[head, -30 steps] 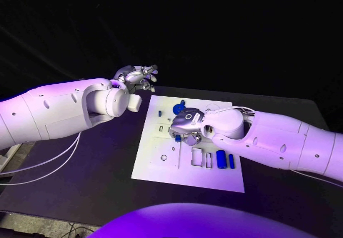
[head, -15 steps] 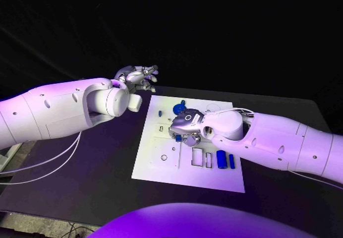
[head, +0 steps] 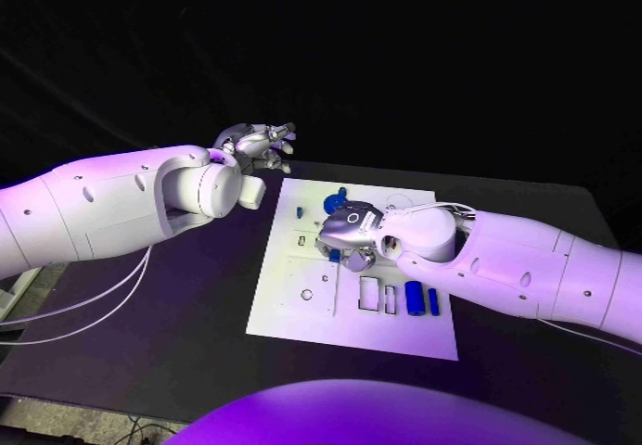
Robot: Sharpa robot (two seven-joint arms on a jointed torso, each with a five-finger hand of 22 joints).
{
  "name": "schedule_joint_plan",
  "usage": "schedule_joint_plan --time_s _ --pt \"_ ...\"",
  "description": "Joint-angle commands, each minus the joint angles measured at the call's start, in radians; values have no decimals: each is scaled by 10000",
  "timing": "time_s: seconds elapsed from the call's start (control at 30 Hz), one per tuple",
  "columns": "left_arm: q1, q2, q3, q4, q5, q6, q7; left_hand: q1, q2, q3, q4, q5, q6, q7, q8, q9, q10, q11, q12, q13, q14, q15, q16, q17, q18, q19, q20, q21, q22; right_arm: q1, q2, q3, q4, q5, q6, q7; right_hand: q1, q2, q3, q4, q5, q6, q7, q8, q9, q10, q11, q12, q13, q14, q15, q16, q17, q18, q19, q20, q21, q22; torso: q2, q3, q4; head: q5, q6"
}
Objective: Assemble the parts on the task board
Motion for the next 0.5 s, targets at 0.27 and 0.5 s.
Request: schedule_joint_plan --time_s 0.27,0.5 --pt "22 3 14 -7 -122 51 -113 72 -7 -6 -71 43 -76 18 47 -12 -39 -11 -39 -17 -36 10 -70 -12 121 30 37 -43 -13 -37 -193 0 82 613 -1220 46 -575 33 -168 430 132 70 -67 -17 131 389 -13 58 1603 1044 16 58 2568 -119 130 34 52 80 -6 -9 3 8 2" --pt "21 -7 13 -12 -139 70 -155 80 -4 -4 -76 32 -79 17 49 -17 -42 -12 -41 -24 -35 10 -73 -15 121 34 37 -48 -15 -51 -340 5 -93 2907 -2028 122 -877 -17 -288 717 344 38 -108 -54 186 349 -52 22 1562 1032 -23 44 2523 -138 208 17 97 154 -7 -6 -4 26 2"
